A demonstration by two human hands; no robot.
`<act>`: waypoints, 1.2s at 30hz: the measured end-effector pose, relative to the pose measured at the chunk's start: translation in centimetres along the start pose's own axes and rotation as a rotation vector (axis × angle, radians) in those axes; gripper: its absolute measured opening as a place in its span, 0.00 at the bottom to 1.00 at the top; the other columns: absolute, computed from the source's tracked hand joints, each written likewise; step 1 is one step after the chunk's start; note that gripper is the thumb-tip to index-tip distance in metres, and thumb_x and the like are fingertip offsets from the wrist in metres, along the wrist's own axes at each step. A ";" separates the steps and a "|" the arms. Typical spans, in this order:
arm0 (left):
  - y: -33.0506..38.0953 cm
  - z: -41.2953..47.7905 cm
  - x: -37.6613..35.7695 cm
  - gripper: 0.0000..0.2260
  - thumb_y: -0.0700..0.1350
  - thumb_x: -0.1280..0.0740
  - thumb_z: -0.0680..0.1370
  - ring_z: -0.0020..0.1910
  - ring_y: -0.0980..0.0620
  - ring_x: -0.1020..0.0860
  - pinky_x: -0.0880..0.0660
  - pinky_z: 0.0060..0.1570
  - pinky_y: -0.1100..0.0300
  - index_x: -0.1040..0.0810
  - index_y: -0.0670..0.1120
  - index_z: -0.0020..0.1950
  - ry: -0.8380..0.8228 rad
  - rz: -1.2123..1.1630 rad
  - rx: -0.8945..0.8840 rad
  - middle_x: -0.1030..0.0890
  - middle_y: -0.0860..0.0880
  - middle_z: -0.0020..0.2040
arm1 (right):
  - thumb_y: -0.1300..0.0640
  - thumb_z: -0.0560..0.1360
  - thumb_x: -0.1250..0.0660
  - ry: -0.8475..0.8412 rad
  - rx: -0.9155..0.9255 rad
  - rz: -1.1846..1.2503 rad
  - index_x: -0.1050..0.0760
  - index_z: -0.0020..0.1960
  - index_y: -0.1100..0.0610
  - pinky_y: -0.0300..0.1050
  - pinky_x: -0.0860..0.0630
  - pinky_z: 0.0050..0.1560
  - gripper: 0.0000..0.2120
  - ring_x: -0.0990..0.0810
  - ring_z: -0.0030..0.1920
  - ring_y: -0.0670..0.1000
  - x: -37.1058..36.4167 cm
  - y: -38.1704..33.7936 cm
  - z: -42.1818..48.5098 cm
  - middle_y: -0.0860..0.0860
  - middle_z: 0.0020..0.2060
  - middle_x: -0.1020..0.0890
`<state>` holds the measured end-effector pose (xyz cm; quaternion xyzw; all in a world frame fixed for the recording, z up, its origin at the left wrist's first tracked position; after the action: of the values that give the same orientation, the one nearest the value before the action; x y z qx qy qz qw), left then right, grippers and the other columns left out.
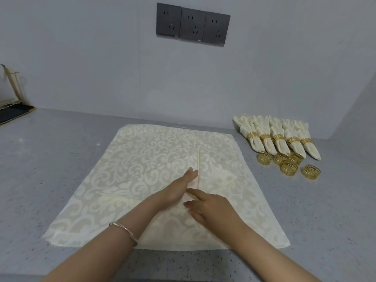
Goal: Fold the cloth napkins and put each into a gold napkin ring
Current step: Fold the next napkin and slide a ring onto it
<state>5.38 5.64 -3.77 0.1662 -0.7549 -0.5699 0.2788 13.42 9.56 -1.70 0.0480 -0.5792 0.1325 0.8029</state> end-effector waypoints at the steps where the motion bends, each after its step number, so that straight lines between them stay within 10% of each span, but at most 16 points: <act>1: 0.2 -0.2 0.1 0.26 0.60 0.58 0.82 0.74 0.59 0.42 0.48 0.70 0.62 0.39 0.52 0.76 -0.005 -0.010 -0.004 0.38 0.57 0.75 | 0.50 0.72 0.36 0.036 0.004 -0.041 0.17 0.45 0.47 0.38 0.26 0.26 0.09 0.20 0.30 0.47 0.0 -0.1 0.2 0.47 0.56 0.18; 8: 1.0 -0.5 3.8 0.16 0.46 0.48 0.84 0.72 0.58 0.37 0.43 0.67 0.67 0.30 0.53 0.71 0.043 0.356 -0.148 0.32 0.57 0.72 | 0.51 0.72 0.39 0.133 -0.067 0.013 0.16 0.44 0.51 0.35 0.24 0.28 0.13 0.18 0.34 0.42 1.2 2.7 -1.9 0.45 0.53 0.17; 14: -0.1 -1.7 6.5 0.31 0.28 0.46 0.76 0.74 0.63 0.42 0.49 0.72 0.66 0.28 0.59 0.69 0.037 0.968 -0.369 0.32 0.63 0.70 | 0.54 0.73 0.29 0.152 -0.249 0.191 0.16 0.49 0.49 0.41 0.20 0.46 0.06 0.19 0.48 0.37 2.4 7.6 -5.4 0.39 0.60 0.22; 24: -0.2 -1.1 7.6 0.19 0.44 0.31 0.76 0.66 0.72 0.39 0.43 0.60 0.78 0.25 0.67 0.59 -0.021 0.932 -0.405 0.29 0.71 0.62 | 0.39 0.75 0.44 0.077 -0.267 0.092 0.21 0.58 0.43 0.38 0.22 0.48 0.19 0.25 0.57 0.38 1.8 6.8 -5.6 0.38 0.70 0.32; 36: 0.3 2.7 9.4 0.10 0.41 0.35 0.75 0.32 0.60 0.23 0.27 0.39 0.67 0.19 0.52 0.37 0.190 0.459 -0.134 0.18 0.54 0.33 | 0.53 0.70 0.25 0.334 -0.646 0.491 0.25 0.35 0.50 0.36 0.26 0.37 0.10 0.23 0.35 0.43 2.4 9.9 -4.6 0.39 0.41 0.22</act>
<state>-3.66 2.52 -1.83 0.0246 -0.7038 -0.5223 0.4808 15.70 20.56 -1.66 -0.3667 -0.4474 0.1373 0.8041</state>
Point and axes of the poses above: each hand's wrist, its own z-axis towards the middle knuckle, its own x-axis out of the back of the hand, y = z × x, the point moved 8 cm from there along z, towards the middle knuckle
